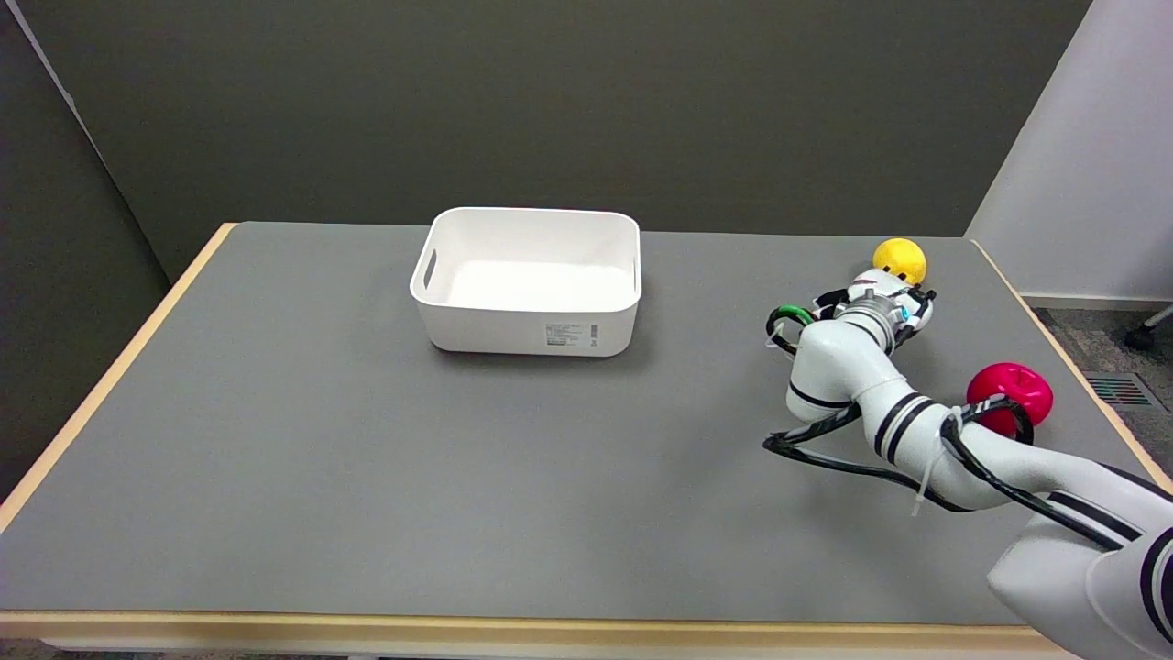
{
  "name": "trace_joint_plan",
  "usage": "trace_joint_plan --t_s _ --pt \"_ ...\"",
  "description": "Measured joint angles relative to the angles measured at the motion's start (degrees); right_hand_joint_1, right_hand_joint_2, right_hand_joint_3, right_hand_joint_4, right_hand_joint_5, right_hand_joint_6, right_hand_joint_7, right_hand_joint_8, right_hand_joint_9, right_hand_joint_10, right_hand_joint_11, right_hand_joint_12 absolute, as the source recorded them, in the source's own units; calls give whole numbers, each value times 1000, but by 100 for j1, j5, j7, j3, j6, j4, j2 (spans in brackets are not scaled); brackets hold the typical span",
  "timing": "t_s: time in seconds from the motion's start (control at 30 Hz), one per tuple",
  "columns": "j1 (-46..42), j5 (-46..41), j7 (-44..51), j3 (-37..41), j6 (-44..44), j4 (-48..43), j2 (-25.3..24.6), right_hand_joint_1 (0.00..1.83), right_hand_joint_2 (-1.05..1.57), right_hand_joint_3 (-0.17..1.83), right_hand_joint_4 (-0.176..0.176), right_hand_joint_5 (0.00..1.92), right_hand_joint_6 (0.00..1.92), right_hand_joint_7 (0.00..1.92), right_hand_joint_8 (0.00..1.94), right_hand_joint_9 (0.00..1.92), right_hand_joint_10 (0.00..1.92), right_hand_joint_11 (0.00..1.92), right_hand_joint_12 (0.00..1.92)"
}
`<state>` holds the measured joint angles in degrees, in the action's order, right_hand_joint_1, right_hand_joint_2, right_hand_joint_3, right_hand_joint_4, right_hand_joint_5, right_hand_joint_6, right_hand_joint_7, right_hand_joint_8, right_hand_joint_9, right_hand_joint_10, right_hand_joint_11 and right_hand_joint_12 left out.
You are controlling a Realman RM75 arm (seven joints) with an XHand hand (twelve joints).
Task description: Pick up the blackboard eraser.
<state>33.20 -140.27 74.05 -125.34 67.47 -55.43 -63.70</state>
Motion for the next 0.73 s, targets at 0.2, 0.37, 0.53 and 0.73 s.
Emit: trace_joint_plan --t_s 0.2,0.37,0.53,0.73 --pt "-14 266 -21 -41 -24 -51 -4 1186 1238 104 -176 532 1439 827 1510 788 1358 616 1742" --pt "-45 805 -164 -51 54 -260 -3 1186 1236 101 -176 538 1447 831 1499 807 1335 650 1729" --pt "-68 1598 -393 -60 140 -634 -1 1189 1222 120 -176 546 1445 841 1479 815 1332 661 1729" --pt "-19 2582 -846 -109 -12 -1201 -29 1189 1223 115 -176 545 1448 842 1474 813 1329 642 1735"
